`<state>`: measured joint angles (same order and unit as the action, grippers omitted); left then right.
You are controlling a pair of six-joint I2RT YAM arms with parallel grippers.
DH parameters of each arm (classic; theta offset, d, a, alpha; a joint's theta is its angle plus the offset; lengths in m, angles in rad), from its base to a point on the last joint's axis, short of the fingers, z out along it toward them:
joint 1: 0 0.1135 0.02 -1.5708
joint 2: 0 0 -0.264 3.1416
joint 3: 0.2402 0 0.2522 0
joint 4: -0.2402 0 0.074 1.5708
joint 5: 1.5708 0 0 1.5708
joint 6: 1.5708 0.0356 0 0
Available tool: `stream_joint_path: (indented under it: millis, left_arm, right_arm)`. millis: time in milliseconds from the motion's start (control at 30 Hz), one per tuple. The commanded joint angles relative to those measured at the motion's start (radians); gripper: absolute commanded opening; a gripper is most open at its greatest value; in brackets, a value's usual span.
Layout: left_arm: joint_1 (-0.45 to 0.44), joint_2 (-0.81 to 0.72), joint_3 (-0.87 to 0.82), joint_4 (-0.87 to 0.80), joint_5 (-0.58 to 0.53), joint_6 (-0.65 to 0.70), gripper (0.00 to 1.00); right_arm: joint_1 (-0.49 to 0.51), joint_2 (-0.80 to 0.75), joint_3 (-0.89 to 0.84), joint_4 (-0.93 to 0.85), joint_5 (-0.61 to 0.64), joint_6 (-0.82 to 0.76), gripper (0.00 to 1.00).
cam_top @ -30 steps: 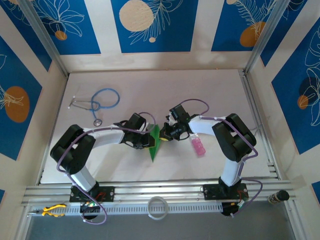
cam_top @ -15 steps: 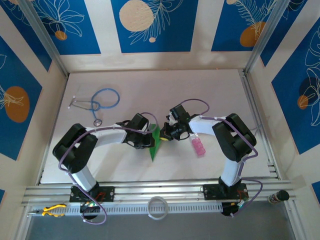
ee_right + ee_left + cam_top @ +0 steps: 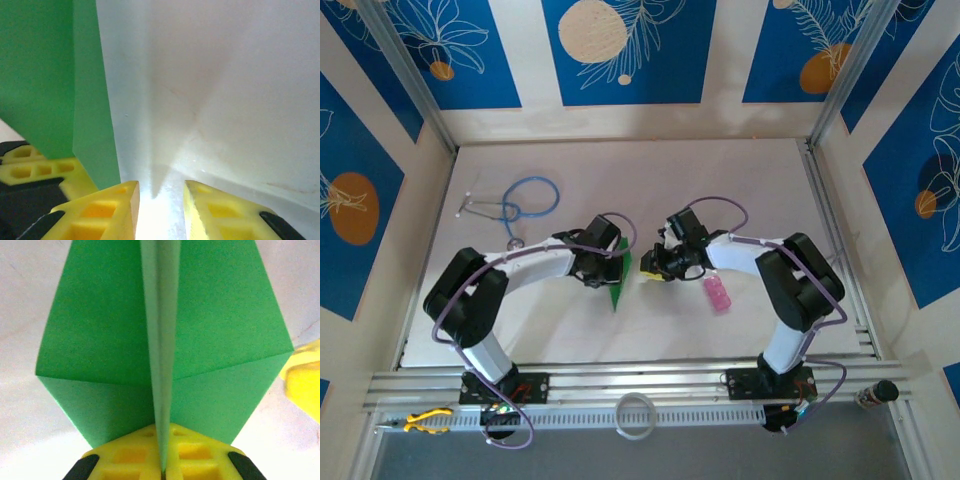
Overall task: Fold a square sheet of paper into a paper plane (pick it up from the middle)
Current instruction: Move the paper plane to the center of the table.
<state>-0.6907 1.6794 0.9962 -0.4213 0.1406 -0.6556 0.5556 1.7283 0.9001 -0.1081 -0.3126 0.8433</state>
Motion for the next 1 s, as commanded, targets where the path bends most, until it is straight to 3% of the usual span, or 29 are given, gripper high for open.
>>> stream_joint_path:
  millis: [0,333,967]
  left_arm:
    - [-0.008,0.015,0.051,-0.114,-0.095,0.033,0.10]
    - [-0.008,0.083,0.115,-0.163,-0.143,0.042,0.13]
    - [-0.017,0.118,0.133,-0.141,-0.118,0.031,0.17]
  right_arm:
    - [-0.009,-0.041,-0.021,0.006,0.006,-0.007,0.29]
    - [-0.011,-0.073,-0.030,-0.002,0.014,-0.004,0.31]
    - [-0.011,-0.056,-0.045,0.005,0.015,0.007,0.31]
